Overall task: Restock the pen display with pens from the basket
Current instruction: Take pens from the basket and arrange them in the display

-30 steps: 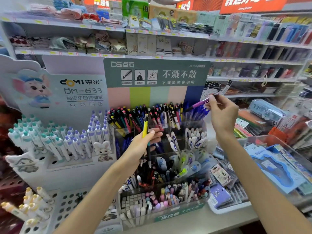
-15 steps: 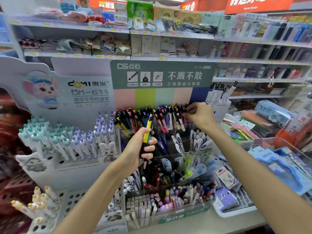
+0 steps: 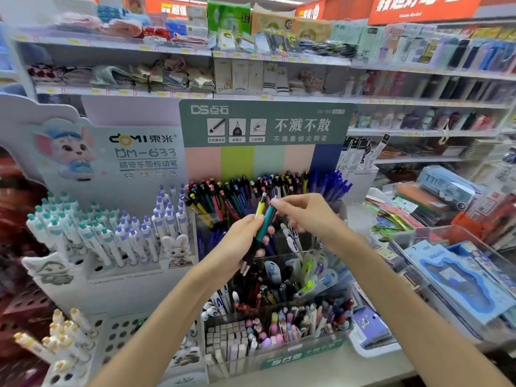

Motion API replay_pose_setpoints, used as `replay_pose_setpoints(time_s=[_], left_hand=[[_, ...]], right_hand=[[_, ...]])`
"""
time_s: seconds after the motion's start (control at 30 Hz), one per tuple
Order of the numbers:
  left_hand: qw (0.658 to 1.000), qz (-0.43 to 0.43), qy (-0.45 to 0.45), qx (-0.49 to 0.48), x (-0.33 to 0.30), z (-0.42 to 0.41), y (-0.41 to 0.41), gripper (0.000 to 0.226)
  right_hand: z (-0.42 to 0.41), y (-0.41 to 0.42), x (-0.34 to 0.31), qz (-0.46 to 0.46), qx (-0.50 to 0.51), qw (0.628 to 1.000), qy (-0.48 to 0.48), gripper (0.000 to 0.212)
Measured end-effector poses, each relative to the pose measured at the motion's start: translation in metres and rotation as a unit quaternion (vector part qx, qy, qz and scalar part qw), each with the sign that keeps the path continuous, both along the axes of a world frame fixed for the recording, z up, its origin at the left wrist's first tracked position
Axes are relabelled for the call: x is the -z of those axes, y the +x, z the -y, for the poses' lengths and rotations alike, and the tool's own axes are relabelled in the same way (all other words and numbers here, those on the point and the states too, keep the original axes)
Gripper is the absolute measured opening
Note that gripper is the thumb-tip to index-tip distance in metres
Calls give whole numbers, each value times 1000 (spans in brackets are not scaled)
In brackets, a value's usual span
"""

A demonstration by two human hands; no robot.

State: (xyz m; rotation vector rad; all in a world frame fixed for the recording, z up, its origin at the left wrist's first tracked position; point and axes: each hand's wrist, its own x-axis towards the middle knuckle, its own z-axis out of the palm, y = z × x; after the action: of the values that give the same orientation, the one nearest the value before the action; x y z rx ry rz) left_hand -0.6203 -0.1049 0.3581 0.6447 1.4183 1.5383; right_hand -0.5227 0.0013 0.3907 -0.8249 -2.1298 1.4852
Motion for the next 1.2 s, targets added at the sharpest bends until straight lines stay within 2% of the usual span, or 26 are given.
replay_pose_setpoints(time_s=[0.1, 0.23, 0.3, 0.4, 0.5, 0.57, 0.6, 0.8, 0.97, 1.1, 1.2], left_hand=[[988, -153, -27, 4, -3, 1, 1, 21], [962, -258, 64, -58, -24, -4, -13, 15], [946, -303, 80, -85, -29, -17, -23, 15], [901, -405, 95, -127, -30, -39, -28, 70], [807, -554, 87, -186, -32, -53, -25, 88], [752, -616, 95, -213, -30, -58, -25, 81], [739, -630, 98, -218, -27, -61, -26, 74], [705, -686, 28, -179, -6, -67, -23, 41], [601, -763, -8, -239, 4, -65, -32, 24], [581, -779, -30, -231, 7, -60, -40, 19], [603, -772, -29, -200, 1, -56, -40, 19]], right_hand=[[-5, 8, -3, -36, 41, 998, -21, 18], [-21, 23, -12, -106, 119, 986, -46, 21], [-30, 33, -13, -127, 156, 978, -52, 19], [-38, 43, -7, -125, 181, 975, -45, 15], [-43, 51, 0, -118, 189, 974, -49, 18], [-44, 55, 3, -117, 189, 974, -46, 19], [-46, 58, 3, -116, 192, 974, -43, 20], [-52, 68, 11, -108, 211, 971, -36, 23], [-56, 74, 10, -127, 218, 967, -37, 19], [-61, 69, 4, -158, 221, 962, -34, 16], [-67, 61, -3, -181, 240, 953, 21, 12]])
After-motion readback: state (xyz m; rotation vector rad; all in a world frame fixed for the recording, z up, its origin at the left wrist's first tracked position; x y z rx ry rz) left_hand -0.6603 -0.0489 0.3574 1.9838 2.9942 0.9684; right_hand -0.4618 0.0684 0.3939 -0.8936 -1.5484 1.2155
